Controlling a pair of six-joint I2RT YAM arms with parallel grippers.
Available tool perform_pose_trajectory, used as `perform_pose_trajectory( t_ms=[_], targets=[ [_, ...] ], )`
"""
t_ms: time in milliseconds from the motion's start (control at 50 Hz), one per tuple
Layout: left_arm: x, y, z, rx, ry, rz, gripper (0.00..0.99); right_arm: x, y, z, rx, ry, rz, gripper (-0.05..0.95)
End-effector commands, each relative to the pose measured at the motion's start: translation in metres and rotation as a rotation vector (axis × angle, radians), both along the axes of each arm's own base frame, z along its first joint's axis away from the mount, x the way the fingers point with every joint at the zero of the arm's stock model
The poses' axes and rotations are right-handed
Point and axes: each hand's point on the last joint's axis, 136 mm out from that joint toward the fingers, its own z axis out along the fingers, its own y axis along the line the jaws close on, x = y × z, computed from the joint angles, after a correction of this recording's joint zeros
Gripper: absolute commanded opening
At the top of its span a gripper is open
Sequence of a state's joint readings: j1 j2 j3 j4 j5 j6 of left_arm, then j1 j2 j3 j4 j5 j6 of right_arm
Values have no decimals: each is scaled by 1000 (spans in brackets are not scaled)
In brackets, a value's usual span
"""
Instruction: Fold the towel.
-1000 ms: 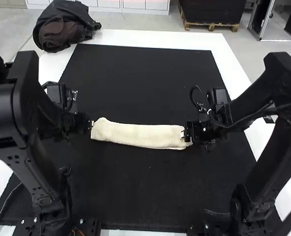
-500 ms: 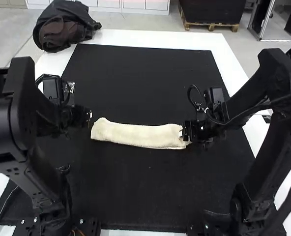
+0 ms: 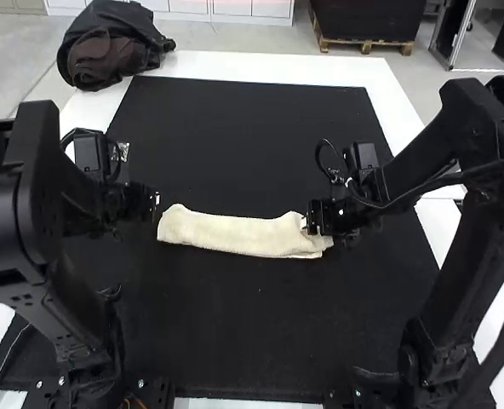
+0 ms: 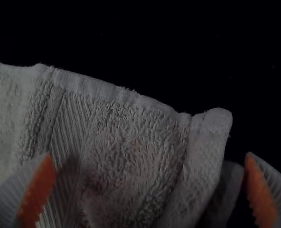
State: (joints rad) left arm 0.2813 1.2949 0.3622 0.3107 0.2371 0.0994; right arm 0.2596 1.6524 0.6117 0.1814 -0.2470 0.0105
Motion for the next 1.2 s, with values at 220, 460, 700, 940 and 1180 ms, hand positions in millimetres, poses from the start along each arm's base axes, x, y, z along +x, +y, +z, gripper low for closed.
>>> perform_pose_trajectory(
  t_ms=[220,460,700,940,1180],
  targets=[
    [7,2,17,-3,-46,-2,966,-1,0,4,7,-7,-8,892],
    [7,1,27,0,-71,-6,966,-11,-1,-11,-7,29,-3,825],
    [5,1,31,1,-77,-5,966,-19,-5,-28,-29,66,-2,807],
    [3,7,30,-3,-76,10,966,-20,-3,-37,-35,73,13,193],
    [2,15,32,-6,-84,30,966,-14,-1,-33,-1,70,3,-23]
  ],
)
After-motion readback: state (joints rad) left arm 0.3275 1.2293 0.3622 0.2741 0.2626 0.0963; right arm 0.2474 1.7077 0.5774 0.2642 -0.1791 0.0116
